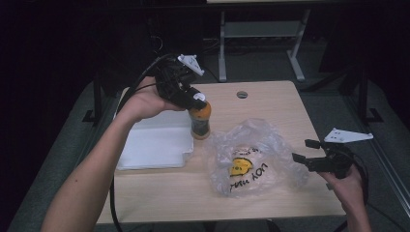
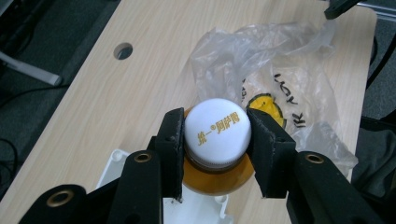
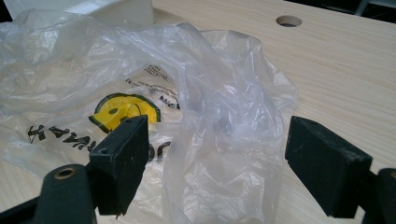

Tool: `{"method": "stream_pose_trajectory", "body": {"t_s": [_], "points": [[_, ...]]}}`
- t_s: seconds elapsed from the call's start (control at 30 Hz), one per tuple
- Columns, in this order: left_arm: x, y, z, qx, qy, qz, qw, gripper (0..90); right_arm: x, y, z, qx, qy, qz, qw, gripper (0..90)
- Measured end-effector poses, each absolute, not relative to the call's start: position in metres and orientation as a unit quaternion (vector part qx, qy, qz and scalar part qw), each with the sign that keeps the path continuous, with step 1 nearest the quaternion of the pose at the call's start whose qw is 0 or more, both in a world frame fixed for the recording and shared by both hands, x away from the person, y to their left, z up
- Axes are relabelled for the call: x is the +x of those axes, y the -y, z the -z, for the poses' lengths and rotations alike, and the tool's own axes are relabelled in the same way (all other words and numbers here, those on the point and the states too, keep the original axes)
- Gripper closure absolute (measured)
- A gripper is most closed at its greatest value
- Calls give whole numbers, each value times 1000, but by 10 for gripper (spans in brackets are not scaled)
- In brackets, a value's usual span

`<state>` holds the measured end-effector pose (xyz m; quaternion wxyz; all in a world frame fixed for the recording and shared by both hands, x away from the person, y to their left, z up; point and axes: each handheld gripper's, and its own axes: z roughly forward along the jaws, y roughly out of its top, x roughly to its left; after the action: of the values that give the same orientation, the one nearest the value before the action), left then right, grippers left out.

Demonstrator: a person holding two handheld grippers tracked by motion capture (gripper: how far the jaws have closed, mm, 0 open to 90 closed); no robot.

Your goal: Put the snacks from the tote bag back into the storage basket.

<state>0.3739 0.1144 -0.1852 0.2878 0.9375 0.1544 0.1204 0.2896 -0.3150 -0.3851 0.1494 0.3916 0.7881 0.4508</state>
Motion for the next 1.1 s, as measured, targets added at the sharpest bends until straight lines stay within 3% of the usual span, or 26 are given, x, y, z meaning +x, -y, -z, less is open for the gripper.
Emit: {"method": "stream_pose_trajectory", "body": {"t_s": [0.57,1.1], "points": [[375,-144,187,933,-181,-130,283,591,291,315,385,393,-789,-449,146,211],[383,-161,211,930,-209,-125,274,591,291,314,385,394,-788,-451,145,214]]}}
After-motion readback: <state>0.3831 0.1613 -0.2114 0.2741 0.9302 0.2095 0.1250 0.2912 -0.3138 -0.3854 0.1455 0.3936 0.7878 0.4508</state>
